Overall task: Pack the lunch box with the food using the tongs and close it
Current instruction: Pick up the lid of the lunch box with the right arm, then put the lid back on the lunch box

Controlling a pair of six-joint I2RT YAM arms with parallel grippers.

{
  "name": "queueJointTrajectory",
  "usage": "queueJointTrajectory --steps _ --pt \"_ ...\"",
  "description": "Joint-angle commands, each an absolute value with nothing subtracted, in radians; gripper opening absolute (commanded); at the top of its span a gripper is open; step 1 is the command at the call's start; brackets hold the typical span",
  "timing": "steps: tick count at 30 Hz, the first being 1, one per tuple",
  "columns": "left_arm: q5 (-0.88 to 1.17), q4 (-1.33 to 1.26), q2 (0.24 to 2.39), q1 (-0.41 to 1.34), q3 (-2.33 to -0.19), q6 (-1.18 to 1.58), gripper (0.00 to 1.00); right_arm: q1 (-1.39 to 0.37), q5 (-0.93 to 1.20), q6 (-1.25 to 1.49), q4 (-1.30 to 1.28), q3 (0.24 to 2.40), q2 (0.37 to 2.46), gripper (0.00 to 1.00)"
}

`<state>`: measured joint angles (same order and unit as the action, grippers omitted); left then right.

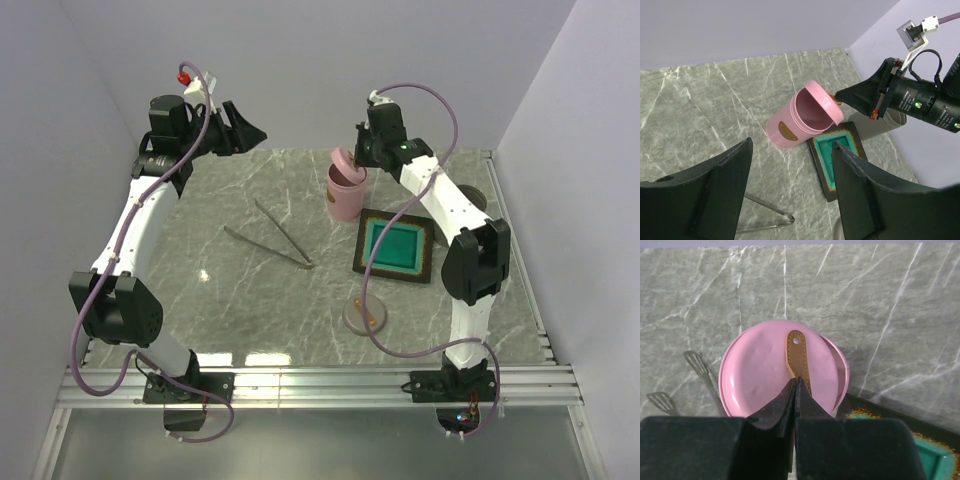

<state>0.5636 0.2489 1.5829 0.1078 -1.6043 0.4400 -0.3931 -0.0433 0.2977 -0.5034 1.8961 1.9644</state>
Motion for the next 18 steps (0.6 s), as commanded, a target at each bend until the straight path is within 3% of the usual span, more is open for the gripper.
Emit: queueJointTrajectory --steps 1,18 --pt "0.583 0.207 1.545 0.106 -1.602 0.445 0.7 -0.411 -0.112 0.219 -0.472 1.907 1.884 0.0" --pt "0.578 0.212 1.534 0.106 -1.594 0.437 0.7 -0.463 -0.244 0.025 -0.387 1.845 1.862 0.0"
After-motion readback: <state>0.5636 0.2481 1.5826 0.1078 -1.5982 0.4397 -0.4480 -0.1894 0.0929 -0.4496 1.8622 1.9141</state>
